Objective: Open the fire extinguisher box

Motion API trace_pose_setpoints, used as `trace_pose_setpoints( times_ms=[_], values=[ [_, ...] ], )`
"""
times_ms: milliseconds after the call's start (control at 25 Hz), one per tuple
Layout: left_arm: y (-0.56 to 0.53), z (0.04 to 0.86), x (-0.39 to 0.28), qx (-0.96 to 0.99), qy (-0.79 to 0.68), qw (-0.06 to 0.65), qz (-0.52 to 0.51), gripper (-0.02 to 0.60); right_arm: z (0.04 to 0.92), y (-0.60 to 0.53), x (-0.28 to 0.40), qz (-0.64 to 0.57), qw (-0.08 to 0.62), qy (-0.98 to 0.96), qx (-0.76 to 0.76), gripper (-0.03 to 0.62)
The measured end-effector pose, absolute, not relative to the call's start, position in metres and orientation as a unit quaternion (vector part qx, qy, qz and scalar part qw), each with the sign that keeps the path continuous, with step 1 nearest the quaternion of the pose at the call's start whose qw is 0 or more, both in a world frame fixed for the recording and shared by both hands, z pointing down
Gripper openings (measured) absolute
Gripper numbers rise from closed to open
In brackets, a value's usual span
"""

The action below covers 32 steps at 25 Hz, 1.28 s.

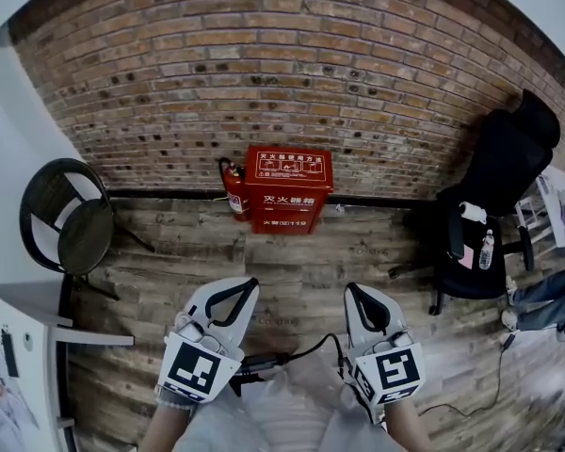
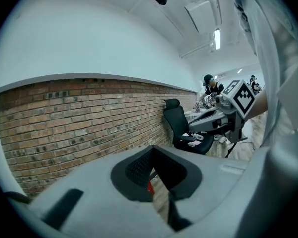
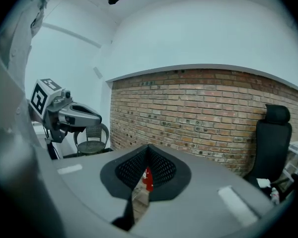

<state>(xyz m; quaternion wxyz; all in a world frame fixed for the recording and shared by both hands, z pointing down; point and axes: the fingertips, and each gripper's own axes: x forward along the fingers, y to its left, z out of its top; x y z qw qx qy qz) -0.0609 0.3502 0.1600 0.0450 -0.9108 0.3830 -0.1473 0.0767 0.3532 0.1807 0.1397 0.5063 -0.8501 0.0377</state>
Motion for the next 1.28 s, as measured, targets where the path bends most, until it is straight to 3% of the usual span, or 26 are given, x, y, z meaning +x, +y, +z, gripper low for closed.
trace_pose_setpoints(
  times_ms=[600,1280],
  values=[
    [0.334,0.164,-0.072,-0.905,0.399,0.05,-0.142,-0.001,0.186,0.341,0.072,0.016,0.166,-0.849,0.501,0.008],
    [0.207,0.168,-0.055,-0.885,0.437,0.048,-0.151,0.0,0.197,0.2,0.084,0.013,0.173,-0.872,0.457,0.008]
  ],
)
